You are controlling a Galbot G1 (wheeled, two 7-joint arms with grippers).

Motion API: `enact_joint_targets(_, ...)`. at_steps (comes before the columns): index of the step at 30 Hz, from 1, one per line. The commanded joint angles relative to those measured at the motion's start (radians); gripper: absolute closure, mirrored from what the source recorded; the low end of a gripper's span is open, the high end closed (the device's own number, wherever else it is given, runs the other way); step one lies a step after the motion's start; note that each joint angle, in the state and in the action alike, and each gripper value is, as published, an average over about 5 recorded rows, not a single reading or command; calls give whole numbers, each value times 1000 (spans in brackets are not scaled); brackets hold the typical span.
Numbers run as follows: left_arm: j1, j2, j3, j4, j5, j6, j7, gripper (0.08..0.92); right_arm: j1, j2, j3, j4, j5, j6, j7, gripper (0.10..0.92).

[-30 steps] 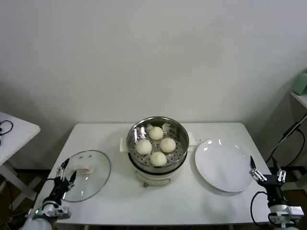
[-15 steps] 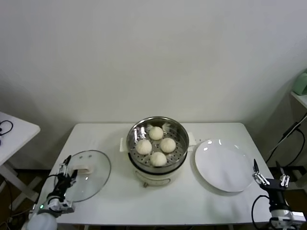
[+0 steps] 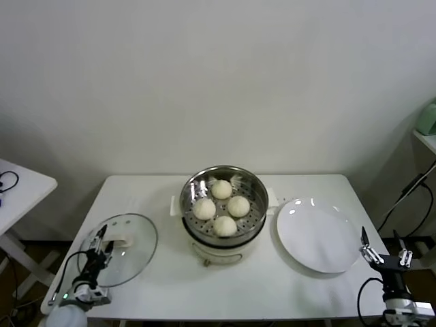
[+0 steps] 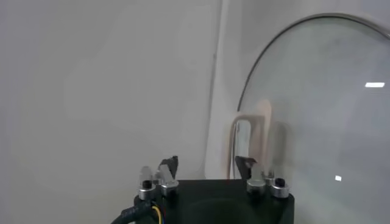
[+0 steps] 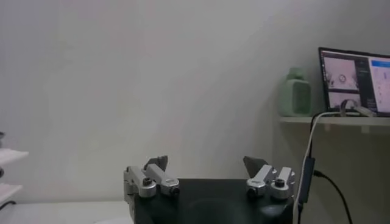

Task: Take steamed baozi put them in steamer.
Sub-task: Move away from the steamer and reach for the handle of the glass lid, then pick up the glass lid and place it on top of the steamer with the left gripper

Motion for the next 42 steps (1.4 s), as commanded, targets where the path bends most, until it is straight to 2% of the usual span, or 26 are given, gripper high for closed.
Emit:
enact_joint_targets(1, -5, -5, -2, 5, 7, -4, -5, 389, 2, 2, -4, -3, -1, 3, 4, 203)
enact_joint_targets(16, 23, 2, -8, -56, -3, -13, -28, 834, 21, -2, -9, -18, 2, 10, 17, 203)
enact_joint_targets(23, 52, 17, -24, -187, -58, 29, -42, 857, 25, 0, -9, -17, -1, 15, 20, 203)
enact_joint_targets(29, 84, 57, -26, -350, -113, 142, -30, 857, 27, 0, -8, -13, -3, 17, 20, 203)
enact_joint_targets(36, 114, 155, 20, -557, -154, 296, 5, 857, 22, -2, -6, -12, -5, 21, 21, 203)
enact_joint_targets(42, 102, 255, 128, -702, -180, 456, 71, 857, 18, -5, -6, -14, -5, 26, 21, 203)
